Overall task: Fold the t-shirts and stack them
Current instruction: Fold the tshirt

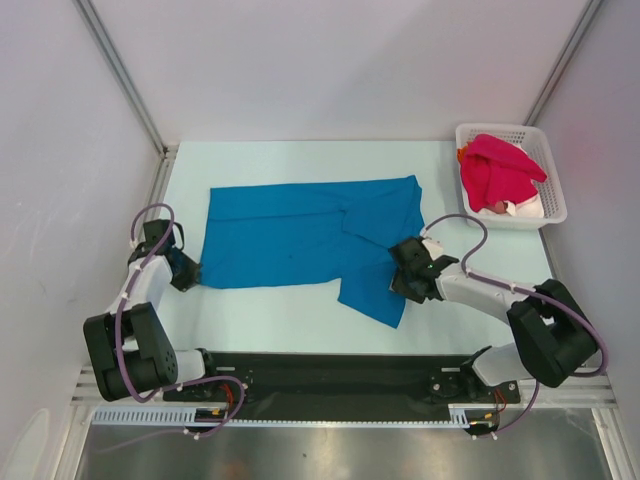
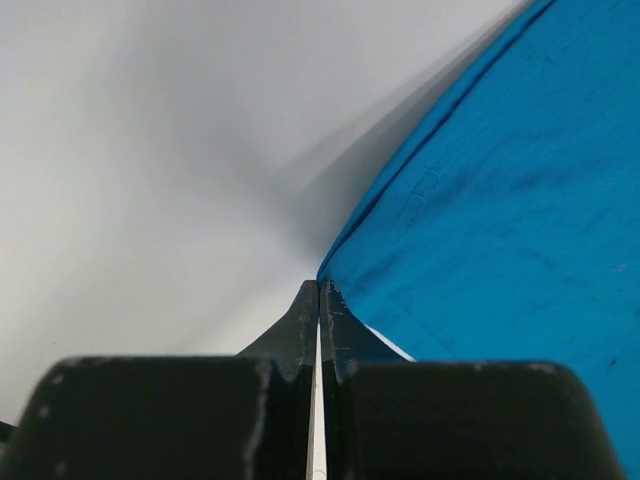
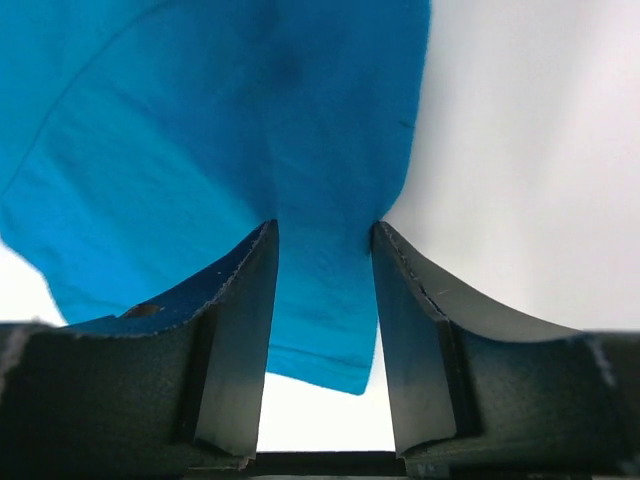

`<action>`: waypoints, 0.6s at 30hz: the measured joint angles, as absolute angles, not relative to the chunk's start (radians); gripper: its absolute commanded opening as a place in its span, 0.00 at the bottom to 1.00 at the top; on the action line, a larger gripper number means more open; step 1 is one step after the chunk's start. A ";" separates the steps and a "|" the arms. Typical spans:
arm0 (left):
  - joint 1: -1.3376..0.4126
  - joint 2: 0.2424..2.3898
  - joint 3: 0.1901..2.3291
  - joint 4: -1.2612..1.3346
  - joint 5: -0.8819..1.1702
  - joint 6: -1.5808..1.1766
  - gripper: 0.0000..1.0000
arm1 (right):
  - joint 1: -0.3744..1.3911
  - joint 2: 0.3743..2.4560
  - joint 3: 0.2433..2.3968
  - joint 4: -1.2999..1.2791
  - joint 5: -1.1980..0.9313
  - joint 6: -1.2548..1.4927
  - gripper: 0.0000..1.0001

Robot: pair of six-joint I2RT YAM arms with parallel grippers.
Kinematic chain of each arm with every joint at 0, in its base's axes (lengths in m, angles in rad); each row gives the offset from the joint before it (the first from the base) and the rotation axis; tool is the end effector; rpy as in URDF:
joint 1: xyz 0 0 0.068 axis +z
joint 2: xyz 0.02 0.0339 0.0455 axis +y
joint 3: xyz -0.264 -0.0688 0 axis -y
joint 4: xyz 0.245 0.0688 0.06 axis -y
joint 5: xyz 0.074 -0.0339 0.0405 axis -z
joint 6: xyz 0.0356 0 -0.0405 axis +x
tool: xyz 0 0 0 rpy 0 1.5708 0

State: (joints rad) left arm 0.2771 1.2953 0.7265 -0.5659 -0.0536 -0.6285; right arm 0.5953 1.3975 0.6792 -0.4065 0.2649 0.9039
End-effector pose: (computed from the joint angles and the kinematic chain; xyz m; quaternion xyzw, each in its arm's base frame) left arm 0.2238 0.0656 0.1868 -0.4322 0.8751 -0.0120 0.2175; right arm 0.2082 0.1298 0.1597 0.1774 0.9507 0.0551 0.2482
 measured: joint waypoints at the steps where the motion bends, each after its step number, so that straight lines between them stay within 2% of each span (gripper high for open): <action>1: 0.277 1.296 0.727 -0.565 -0.048 -0.628 0.00 | 0.603 1.406 0.686 -0.418 0.285 0.911 0.48; 4: 0.277 1.301 0.727 -0.561 -0.044 -0.628 0.00 | 0.608 1.418 0.698 -0.445 0.332 0.931 0.45; 8: 0.277 1.313 0.727 -0.559 -0.040 -0.628 0.00 | 0.608 1.420 0.698 -0.471 0.372 0.950 0.35; 16: 0.277 1.313 0.727 -0.550 -0.037 -0.628 0.00 | 0.608 1.421 0.692 -0.470 0.382 0.947 0.29; 18: 0.277 1.313 0.727 -0.550 -0.038 -0.628 0.00 | 0.607 1.425 0.692 -0.464 0.387 0.939 0.17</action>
